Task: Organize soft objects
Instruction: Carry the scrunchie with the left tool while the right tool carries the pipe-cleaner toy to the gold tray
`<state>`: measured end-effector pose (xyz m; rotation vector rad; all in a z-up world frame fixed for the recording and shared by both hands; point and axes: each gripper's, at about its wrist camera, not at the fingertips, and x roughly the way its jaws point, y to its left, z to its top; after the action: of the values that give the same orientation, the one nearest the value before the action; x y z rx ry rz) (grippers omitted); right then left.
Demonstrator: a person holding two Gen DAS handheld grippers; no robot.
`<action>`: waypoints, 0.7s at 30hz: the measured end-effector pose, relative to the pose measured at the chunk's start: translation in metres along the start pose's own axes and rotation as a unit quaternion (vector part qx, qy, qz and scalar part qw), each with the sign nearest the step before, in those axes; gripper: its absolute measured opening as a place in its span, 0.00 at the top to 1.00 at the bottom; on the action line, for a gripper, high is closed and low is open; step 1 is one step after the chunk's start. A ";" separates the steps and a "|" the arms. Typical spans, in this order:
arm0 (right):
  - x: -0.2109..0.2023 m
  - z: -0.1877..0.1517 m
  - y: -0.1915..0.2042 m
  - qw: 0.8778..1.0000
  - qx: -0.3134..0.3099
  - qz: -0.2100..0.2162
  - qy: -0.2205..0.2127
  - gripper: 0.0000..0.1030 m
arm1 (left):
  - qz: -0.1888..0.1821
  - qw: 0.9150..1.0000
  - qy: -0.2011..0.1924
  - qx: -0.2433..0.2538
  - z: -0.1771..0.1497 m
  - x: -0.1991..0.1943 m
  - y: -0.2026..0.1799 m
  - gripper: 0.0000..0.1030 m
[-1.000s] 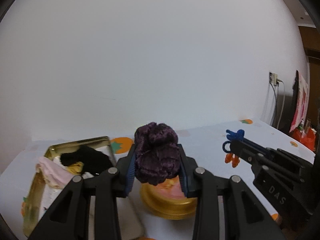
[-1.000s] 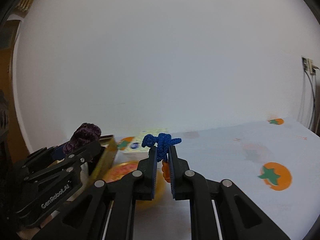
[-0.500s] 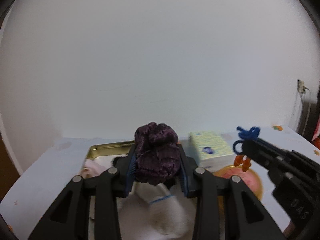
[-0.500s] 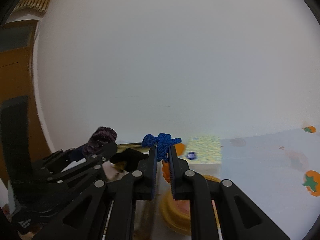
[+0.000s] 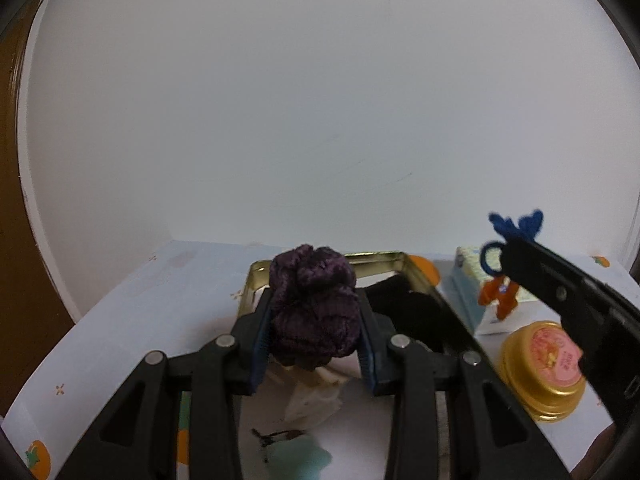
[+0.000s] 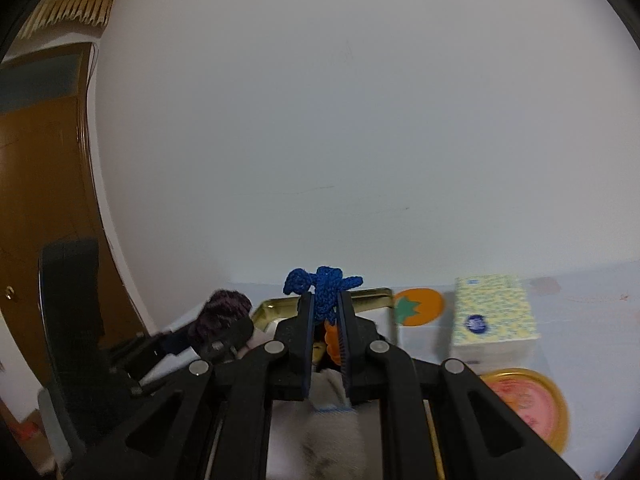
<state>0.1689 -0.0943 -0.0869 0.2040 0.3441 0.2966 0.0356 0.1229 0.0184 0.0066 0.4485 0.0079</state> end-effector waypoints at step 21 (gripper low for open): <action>0.017 -0.017 -0.017 1.000 -0.001 -0.013 0.021 0.88 | 0.017 0.999 0.017 0.025 -0.007 0.005 0.000 0.66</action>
<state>0.1828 -0.1025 -0.1118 0.1912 0.3880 0.2751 0.0365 0.1226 0.0098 0.0631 0.4815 0.0300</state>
